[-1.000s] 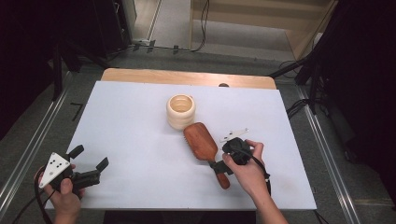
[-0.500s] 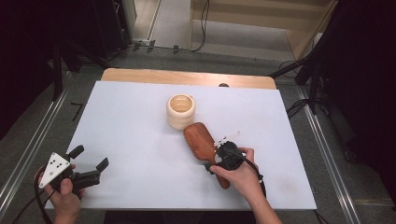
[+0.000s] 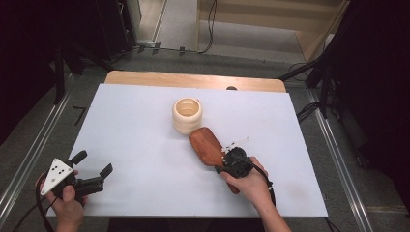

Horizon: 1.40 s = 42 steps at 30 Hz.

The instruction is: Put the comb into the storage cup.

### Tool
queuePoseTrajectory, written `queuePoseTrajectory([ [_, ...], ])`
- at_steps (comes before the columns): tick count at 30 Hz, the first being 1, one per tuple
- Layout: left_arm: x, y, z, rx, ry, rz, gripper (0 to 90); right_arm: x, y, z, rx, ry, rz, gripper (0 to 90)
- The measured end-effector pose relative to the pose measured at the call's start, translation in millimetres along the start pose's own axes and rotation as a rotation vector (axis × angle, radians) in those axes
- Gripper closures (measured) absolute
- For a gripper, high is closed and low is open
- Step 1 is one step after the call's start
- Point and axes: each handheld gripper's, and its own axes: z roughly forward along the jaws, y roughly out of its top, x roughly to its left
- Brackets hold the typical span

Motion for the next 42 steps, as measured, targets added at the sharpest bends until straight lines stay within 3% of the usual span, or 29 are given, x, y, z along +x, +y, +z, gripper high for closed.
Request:
queuePoseTrajectory([
  [3, -0.1, -0.1, 0.1, -0.001, 0.002, 0.000, 0.0, -5.8, -4.2, -0.1, -0.033, 0.041, 0.018, 69.5],
  [5, -0.1, -0.1, 0.0, 0.000, 0.004, 0.000, 0.0, -11.3, -11.2, 0.3, -0.084, 0.084, 0.047, 70.1],
  [16, 0.7, 0.1, 0.3, -0.001, 0.013, -0.011, 0.0, -13.3, -21.7, 0.2, -0.155, 0.102, 0.012, 70.5],
  [30, 0.5, 2.3, 4.6, 0.028, -0.009, 0.016, 0.0, -15.2, -33.2, -6.5, -0.319, 0.138, -0.007, 70.5],
  [35, -2.9, 5.4, 4.9, 0.039, -0.003, 0.037, 0.0, -16.0, -34.3, -8.5, -0.340, 0.142, 0.001, 70.5],
  [42, -9.9, 11.3, 5.4, 0.044, -0.015, 0.026, 0.0, -15.4, -35.8, -13.5, -0.394, 0.149, -0.023, 70.5],
])
